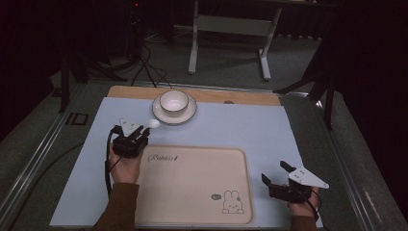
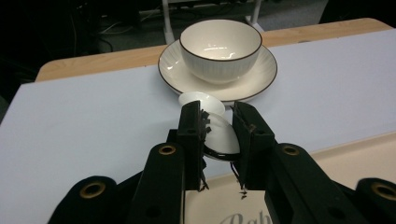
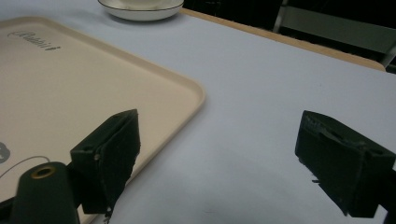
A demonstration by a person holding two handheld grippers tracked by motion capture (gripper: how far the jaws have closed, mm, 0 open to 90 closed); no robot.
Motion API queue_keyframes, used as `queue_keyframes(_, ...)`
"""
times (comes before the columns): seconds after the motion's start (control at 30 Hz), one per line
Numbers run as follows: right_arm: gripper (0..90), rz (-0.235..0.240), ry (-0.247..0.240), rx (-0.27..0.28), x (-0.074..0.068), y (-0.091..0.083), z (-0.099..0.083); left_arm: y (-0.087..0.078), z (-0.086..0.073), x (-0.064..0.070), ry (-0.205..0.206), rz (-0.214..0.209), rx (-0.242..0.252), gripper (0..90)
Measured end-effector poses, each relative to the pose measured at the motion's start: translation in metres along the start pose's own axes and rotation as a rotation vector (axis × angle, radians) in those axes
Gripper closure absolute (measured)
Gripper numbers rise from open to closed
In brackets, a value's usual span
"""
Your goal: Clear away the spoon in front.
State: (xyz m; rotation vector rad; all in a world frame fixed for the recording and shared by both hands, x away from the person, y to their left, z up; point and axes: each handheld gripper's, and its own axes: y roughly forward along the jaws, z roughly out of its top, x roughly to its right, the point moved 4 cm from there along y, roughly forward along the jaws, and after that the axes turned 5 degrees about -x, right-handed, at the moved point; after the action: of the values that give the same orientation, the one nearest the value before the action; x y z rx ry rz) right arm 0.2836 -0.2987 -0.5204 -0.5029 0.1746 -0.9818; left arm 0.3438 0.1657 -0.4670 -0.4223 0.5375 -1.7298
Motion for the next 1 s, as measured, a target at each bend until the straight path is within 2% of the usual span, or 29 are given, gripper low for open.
queue_keyframes(0.53,13.7,0.001,-0.003,-0.001,-0.001,0.0,0.0,-0.007,-0.021,0.008,-0.01,0.004,-0.005,74.4)
queue_keyframes(1.0,13.7,0.003,-0.004,-0.003,-0.001,0.001,0.0,-0.014,-0.049,0.013,-0.044,-0.004,-0.009,74.4)
